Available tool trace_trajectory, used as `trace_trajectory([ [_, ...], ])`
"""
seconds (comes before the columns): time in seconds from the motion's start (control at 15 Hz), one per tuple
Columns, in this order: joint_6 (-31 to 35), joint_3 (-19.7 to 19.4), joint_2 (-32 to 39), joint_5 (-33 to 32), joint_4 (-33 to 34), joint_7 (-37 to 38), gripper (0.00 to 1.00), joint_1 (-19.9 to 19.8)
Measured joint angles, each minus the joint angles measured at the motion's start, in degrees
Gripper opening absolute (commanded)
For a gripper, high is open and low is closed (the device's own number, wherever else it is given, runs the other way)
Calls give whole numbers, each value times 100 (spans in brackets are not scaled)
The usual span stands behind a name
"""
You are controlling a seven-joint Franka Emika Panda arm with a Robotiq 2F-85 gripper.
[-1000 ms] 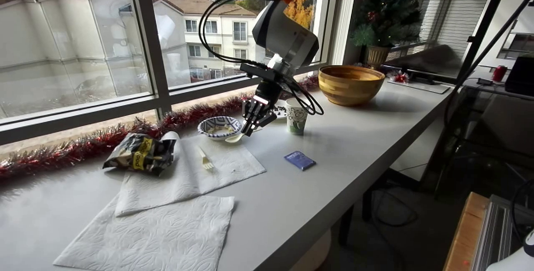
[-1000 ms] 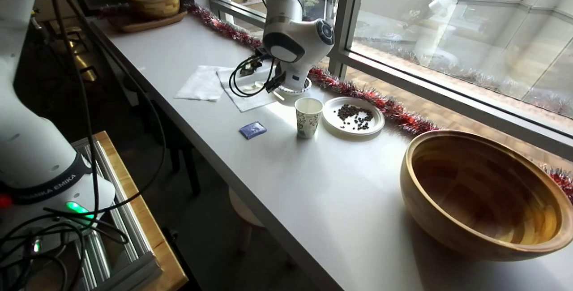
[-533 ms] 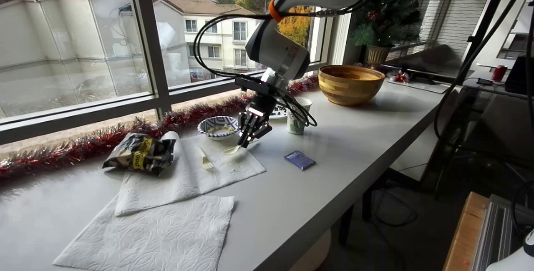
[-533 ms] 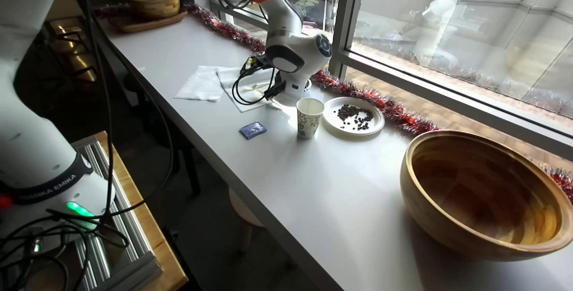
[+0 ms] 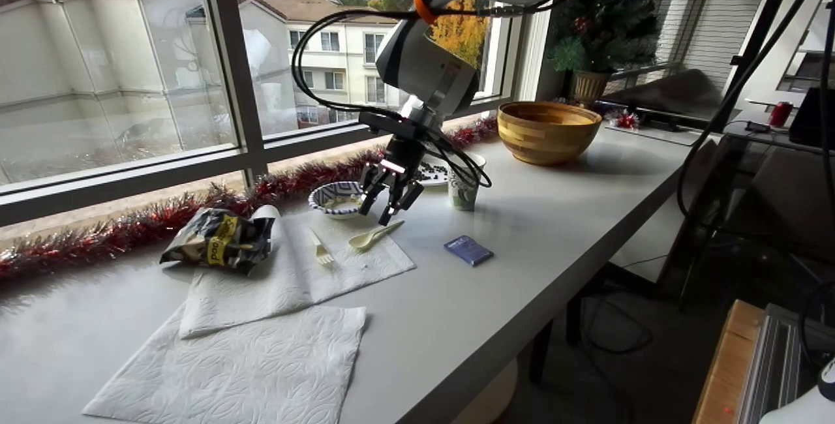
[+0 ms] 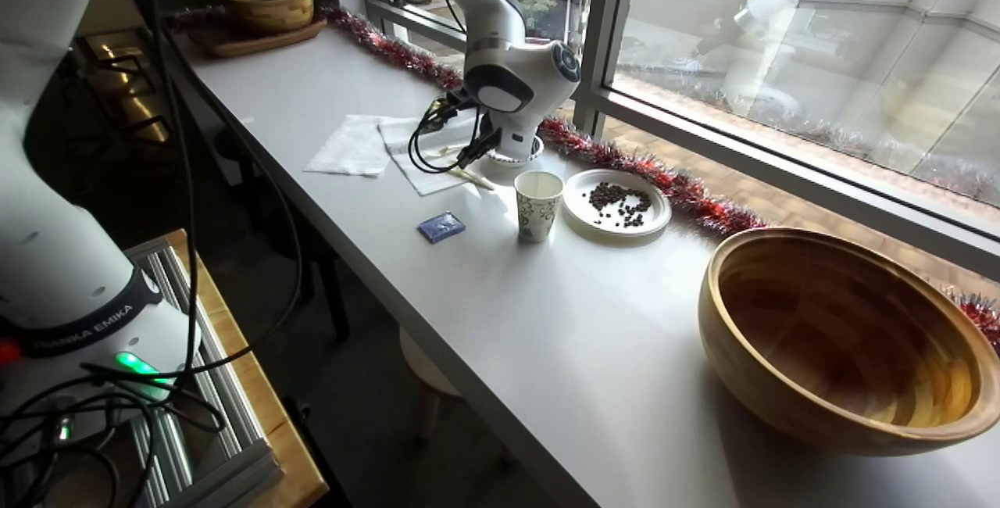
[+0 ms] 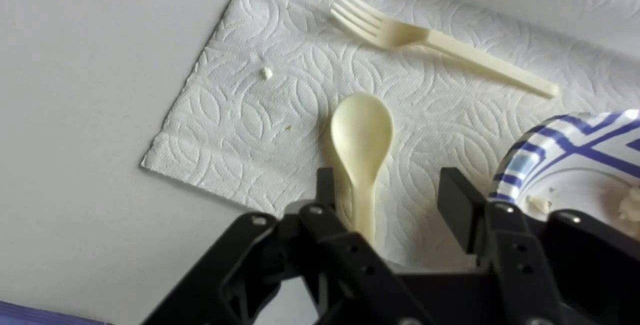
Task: Use the spoon to transfer some of the white contents to the cup
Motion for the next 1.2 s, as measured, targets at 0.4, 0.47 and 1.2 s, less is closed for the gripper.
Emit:
trace_trajectory([
  [0.4,-66,-214,-897,-1451,-208,116,100,545],
  [0.47,-67,-238,-1049,-1758,-239,167,100,635],
  [1.2,-590,-190,-2776,-4236,-613,395,100,1368],
])
